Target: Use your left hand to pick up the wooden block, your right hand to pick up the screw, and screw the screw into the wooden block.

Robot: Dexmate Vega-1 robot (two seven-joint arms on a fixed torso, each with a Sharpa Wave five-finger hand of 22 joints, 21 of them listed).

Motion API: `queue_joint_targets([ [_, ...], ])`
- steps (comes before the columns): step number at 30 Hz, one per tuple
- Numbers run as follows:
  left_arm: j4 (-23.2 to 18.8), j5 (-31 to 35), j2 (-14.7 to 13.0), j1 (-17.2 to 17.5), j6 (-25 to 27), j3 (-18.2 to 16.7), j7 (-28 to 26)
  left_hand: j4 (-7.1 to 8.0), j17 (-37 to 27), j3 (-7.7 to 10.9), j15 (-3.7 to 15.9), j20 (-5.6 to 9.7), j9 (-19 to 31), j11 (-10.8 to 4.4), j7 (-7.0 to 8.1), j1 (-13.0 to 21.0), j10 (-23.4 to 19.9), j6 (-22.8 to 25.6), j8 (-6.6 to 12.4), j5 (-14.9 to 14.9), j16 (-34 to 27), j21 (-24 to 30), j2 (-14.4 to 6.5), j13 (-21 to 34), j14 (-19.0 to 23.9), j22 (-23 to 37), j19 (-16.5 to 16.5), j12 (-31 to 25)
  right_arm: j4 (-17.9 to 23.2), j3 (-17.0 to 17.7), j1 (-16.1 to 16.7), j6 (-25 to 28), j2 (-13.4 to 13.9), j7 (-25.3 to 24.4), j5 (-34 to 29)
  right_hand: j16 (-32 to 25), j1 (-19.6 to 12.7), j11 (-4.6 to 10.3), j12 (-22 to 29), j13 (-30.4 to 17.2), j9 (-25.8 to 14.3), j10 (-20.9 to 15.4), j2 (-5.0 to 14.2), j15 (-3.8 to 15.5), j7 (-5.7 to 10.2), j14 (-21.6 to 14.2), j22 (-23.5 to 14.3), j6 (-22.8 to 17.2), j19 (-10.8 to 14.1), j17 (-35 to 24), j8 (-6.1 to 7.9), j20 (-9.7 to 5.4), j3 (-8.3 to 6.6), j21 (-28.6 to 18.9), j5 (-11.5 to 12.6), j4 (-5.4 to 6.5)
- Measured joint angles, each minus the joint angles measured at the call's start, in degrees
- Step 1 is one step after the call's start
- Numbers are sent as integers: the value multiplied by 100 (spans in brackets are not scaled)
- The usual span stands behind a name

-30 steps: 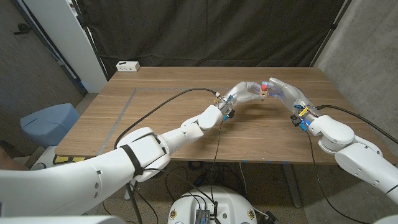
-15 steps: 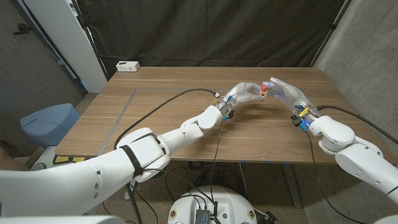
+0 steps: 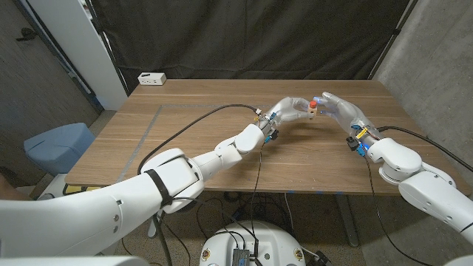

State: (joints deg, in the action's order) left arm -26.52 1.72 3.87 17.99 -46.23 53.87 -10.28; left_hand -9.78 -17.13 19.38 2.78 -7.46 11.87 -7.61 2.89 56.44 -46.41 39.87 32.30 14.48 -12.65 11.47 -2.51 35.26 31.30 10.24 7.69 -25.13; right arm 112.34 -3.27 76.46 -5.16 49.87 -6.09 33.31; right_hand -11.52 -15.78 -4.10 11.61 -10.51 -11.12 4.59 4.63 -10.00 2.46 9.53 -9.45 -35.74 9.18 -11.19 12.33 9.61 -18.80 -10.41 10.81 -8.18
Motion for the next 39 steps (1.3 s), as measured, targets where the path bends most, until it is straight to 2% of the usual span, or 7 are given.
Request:
queue_joint_targets([
  [8, 94, -40, 39, -49, -6, 37, 17, -15, 0, 15, 0, 0, -2, 5, 0, 0, -5, 0, -1, -5, 0, 0, 0, 0, 0, 0, 0, 0, 20, 31, 50, 28, -14, -37, 17, 0, 0, 53, 5, 0, 8, -53, 0, 0, -12, 0, 0, -73, 6, 0, -1, 6, 0, -44, 0, 0],
  [14, 120, -71, 48, -64, -6, 54, 21, -15, 0, 15, 0, 0, -2, 5, 0, 0, -5, 1, -5, 17, 0, 0, 0, 0, 0, 0, 0, 0, 47, 72, 113, 41, -28, -76, 26, 0, 0, 52, 29, 0, 3, -134, 0, 16, -63, -46, 0, -186, 56, 0, 48, 55, 0, -44, 0, 0],
  [27, 122, -86, 48, -65, -7, 74, 16, -15, 0, 15, 0, 0, -4, 6, 0, 0, -5, 1, -23, 16, 0, 0, 0, 0, 0, 0, 0, 0, 101, 139, 236, 43, -73, -136, 22, -45, 0, 11, 73, 0, 1, -419, 0, 8, -131, -197, 0, -564, 181, -1, 129, 74, -24, -44, 0, -24],
  [33, 97, -89, 42, -60, -7, 78, 12, -14, 0, 15, 0, 0, -3, 6, 0, 0, -5, 1, -20, 11, 0, 0, 0, 0, 0, 0, 0, 0, 126, 171, 296, 36, -103, -148, 12, -45, -6, 72, 73, 0, -9, -563, 6, 22, -161, -272, 0, -786, 219, 1, 167, 54, -24, -44, 0, -24],
  [39, 78, -84, 34, -43, -9, 80, 6, -14, 0, 14, 0, 0, -1, 6, 0, 0, -6, 1, -16, 2, 0, 0, 0, 0, 0, 0, 0, 0, 116, 187, 323, -62, -142, -106, 2, -45, -30, 72, 120, 0, -7, -667, 30, 43, -178, -294, 0, -934, 220, 27, 210, 53, -23, -44, 0, -24],
])
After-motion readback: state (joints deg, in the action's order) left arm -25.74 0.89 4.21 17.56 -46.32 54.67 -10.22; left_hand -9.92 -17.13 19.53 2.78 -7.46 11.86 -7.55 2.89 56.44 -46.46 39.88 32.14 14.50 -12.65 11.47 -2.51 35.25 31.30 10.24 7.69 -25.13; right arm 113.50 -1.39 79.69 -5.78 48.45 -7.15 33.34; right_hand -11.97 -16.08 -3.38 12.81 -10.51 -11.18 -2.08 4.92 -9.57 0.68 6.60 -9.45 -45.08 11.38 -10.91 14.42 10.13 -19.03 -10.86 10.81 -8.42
